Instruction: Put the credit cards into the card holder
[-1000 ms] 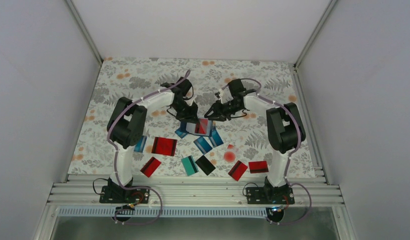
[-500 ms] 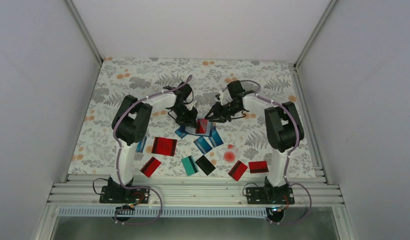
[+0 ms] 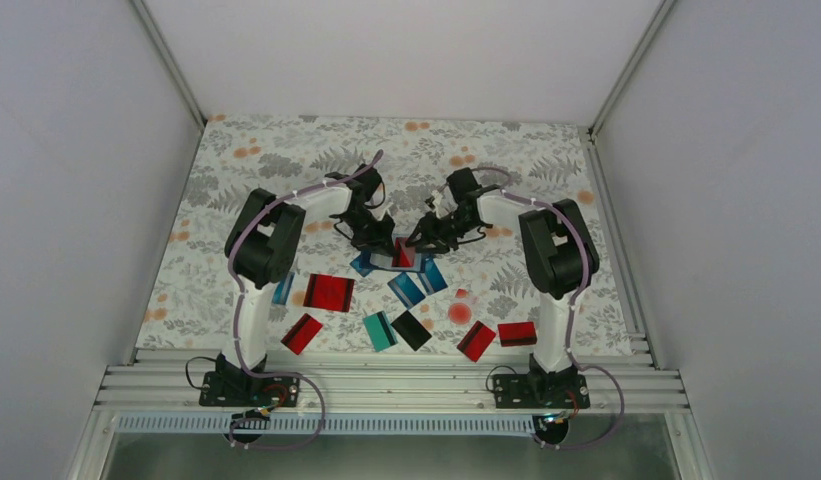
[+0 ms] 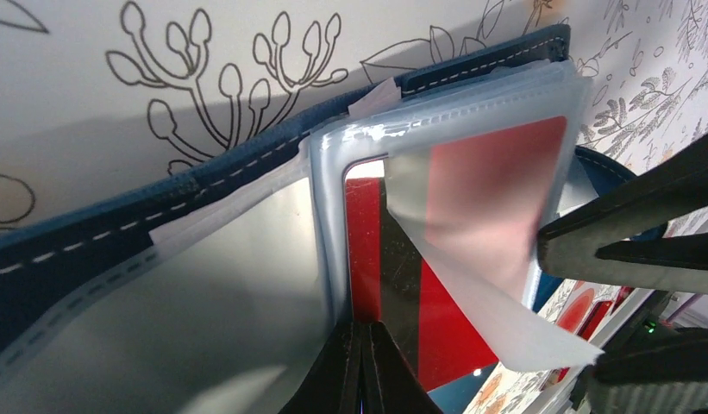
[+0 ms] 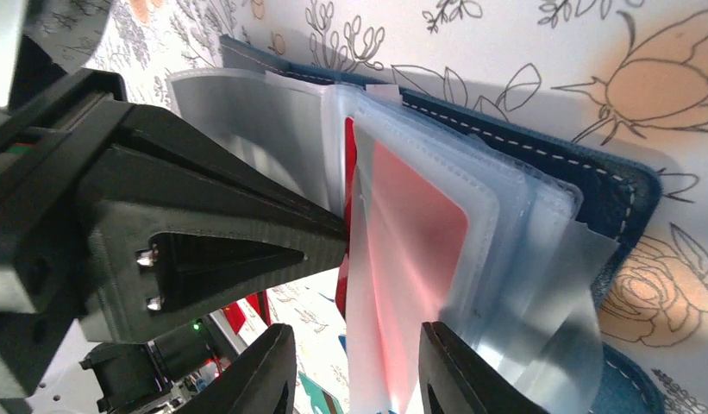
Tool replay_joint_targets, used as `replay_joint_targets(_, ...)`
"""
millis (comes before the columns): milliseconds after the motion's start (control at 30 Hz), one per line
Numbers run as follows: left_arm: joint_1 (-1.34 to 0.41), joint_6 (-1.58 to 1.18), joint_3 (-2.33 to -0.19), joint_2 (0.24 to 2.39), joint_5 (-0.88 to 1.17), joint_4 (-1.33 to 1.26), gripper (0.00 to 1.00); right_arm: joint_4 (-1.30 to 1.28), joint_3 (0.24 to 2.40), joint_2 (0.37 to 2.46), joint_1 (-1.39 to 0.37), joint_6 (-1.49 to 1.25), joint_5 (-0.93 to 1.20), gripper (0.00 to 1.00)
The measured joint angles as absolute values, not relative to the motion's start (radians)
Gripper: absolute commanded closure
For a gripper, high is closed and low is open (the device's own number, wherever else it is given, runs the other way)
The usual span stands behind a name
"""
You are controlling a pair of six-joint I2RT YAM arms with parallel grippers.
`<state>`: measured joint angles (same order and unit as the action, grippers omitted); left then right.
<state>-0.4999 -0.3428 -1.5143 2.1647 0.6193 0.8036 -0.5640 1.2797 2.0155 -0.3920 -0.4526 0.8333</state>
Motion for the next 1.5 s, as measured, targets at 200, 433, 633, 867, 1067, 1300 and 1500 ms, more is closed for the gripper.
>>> replay_joint_targets(200, -0.495, -0.329, -1.514, 2.167, 0.631, 0.803, 0.98, -0.564, 1.28, 2.025, -0.4, -0.461, 0.82, 0.55)
replay_joint_targets(433, -0.491, -0.324, -1.507, 2.168, 0.643, 0.796, 0.98, -0.566, 1.28, 2.012, -0.401, -0.463, 0.775, 0.54)
replay_joint_targets(633, -0.489, -0.321, -1.505, 2.168, 0.649, 0.793, 0.98, -0.564, 1.28, 2.003, -0.401, -0.464, 0.769, 0.54)
replay_joint_targets(867, -0.488, -0.317, -1.503, 2.168, 0.654, 0.79, 0.98, -0.56, 1.279, 2.003, -0.403, -0.469, 0.77, 0.54)
replay_joint_targets(1067, -0.487, -0.313, -1.502, 2.168, 0.656, 0.789, 0.98, -0.556, 1.279, 2.004, -0.41, -0.47, 0.771, 0.54)
replay_joint_targets(1300, -0.486, -0.306, -1.501, 2.168, 0.659, 0.787, 0.98, -0.556, 1.279, 2.005, -0.416, -0.469, 0.772, 0.54)
replay_joint_targets(1500, -0.486, -0.306, -1.5, 2.168, 0.659, 0.787, 0.98, -0.556, 1.285, 2.006, -0.421, -0.463, 0.78, 0.55)
